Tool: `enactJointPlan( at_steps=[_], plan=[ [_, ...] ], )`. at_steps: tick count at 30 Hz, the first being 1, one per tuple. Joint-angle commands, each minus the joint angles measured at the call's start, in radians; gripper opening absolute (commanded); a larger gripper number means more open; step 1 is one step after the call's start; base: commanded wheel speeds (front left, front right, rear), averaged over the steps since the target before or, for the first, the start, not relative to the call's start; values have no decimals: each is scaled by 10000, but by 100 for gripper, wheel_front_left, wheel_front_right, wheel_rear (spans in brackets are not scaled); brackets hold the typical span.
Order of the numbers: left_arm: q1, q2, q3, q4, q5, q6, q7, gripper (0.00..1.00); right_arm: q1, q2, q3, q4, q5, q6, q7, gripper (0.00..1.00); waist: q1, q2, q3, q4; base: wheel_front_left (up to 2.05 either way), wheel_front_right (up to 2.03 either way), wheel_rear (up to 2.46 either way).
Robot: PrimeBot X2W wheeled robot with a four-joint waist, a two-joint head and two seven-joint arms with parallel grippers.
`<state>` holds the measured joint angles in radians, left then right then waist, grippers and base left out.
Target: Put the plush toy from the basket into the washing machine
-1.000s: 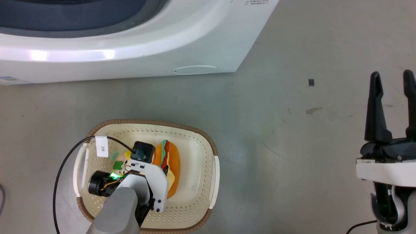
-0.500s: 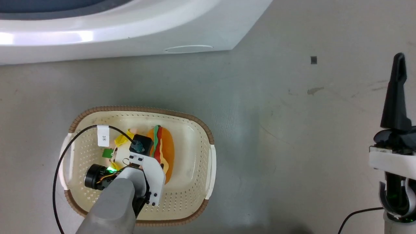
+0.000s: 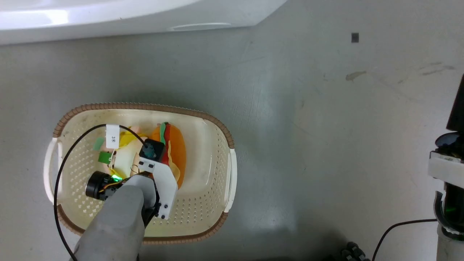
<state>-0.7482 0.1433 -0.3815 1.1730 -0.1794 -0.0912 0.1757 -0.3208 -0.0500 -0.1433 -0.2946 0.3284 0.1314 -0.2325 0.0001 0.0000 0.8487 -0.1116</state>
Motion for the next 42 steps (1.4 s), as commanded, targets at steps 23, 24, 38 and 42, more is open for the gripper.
enactJointPlan(
  at_steps=[23,24,38,42],
  plan=[
    [-1081,5,-888,1177,-356,-163,-697,0,-546,-2,-95,-302,221,-7,-293,100,-1,0,762,32,0,0,0],
    [-1062,-13,-909,1177,-372,-180,-731,0,-537,-2,-89,-275,228,-7,-293,100,-1,0,695,31,0,0,0],
    [-174,-165,-1082,1177,-787,-357,-1886,0,-14,-2,120,408,205,-7,-293,100,-1,0,-1384,252,0,0,0],
    [282,-259,-1176,1177,-935,-380,-2408,0,364,-2,175,689,100,-7,-293,100,-1,0,-2267,398,0,0,0]
  ],
)
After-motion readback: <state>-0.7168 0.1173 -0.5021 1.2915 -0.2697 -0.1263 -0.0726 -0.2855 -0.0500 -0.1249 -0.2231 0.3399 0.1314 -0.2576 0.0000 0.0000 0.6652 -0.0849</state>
